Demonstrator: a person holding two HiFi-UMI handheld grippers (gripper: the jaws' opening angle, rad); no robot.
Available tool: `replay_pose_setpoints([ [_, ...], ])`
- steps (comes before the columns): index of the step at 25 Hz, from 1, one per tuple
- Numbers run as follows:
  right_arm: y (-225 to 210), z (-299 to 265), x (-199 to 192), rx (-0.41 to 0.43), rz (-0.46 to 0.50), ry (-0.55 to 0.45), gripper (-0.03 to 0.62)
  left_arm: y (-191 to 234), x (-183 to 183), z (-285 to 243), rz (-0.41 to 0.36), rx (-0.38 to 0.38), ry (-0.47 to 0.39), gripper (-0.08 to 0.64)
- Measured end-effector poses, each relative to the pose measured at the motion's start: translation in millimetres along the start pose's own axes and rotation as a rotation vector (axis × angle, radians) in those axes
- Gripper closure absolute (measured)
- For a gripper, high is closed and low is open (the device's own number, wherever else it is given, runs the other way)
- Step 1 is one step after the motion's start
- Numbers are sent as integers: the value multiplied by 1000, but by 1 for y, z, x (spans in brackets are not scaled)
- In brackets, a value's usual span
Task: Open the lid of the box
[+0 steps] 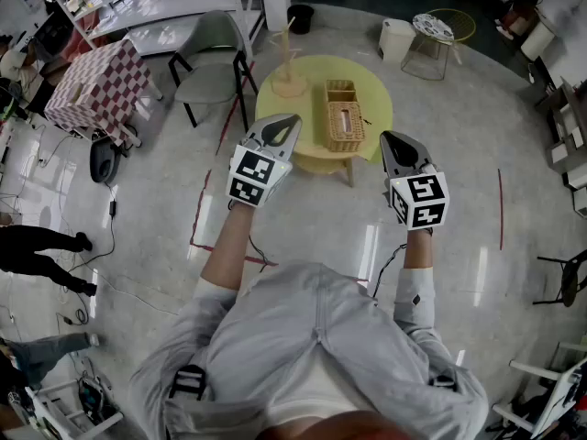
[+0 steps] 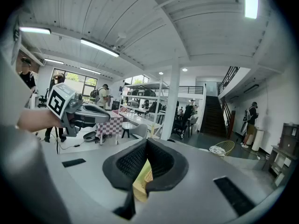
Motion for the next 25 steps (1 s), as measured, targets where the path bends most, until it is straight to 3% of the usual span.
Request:
replay_pose_setpoints([
  [10, -11, -2, -11, -14, -24, 25, 569, -7, -4, -7, -7, 1, 18, 532],
  [25, -33, 10, -41, 117, -123, 22, 569, -43, -21, -20, 35, 48, 77, 532],
])
Point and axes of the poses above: the fingertips, and each gripper's own axes: z backward along the fingers, y to its left, x out of its top, the point moved 3 cm from there along z, backward along the fingers, and after that the axes turned 15 degrees about -x, right-handed, at the moved point
